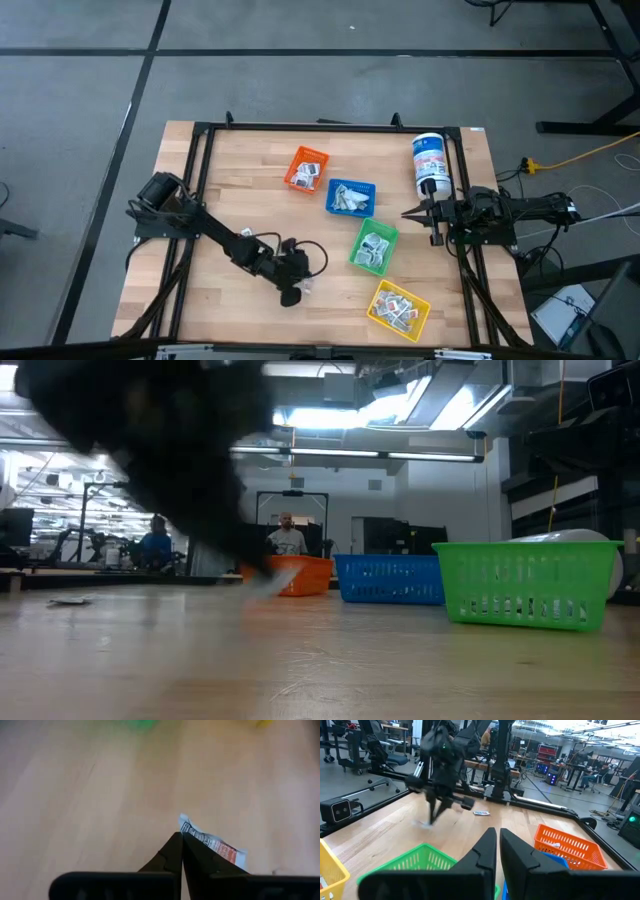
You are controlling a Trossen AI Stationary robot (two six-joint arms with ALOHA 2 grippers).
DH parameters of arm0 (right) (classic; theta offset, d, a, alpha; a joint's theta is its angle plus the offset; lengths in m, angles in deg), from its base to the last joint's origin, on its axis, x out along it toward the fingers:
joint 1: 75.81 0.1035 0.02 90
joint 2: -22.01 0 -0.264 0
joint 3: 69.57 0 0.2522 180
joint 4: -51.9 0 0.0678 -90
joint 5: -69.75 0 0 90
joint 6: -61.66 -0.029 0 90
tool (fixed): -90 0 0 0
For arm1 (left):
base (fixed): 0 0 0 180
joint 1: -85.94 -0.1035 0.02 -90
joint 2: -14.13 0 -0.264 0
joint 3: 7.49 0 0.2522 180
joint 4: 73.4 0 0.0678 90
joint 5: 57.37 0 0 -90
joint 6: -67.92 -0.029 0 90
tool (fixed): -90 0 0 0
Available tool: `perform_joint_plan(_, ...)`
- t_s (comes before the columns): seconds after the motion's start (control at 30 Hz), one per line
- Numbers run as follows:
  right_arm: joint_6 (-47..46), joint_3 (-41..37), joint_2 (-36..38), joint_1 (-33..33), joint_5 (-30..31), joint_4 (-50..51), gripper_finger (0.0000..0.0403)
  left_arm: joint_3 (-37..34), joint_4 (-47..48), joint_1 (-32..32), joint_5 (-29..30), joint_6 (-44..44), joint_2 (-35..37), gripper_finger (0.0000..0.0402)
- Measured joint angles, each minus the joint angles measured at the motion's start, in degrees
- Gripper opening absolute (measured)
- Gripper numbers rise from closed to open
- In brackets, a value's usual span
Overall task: Pick & Place First Aid Supplies
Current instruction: Put the orange ointment pack into the yellow basket
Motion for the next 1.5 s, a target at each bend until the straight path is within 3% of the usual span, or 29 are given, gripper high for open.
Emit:
perform_joint_plan(0.37, 0.01, 0.0, 0.0, 0.02, -0.01, 0.0, 0.0026, 0.09, -27.44, -3.63, -4.24, -21.43, 0.24, 0.0002)
perform_joint_plan(0.8, 0.01, 0.0, 0.0, 0.01, -0.02, 0.0, 0.0026, 1.12, -40.91, -7.04, -7.98, -26.77, -2.46, 0.0003)
perform_joint_plan(1.13, 0.02, 0.02, 0.0, 0.01, -0.02, 0.01, 0.0026, 20.39, -35.21, -8.31, -17.31, -32.18, -16.93, 0.0003)
perform_joint_plan(1.5, 0.02, 0.0, 0.0, 0.02, -0.02, 0.0, 0.0026, 42.73, -17.78, -9.17, -19.2, -41.16, -28.44, 0.0003)
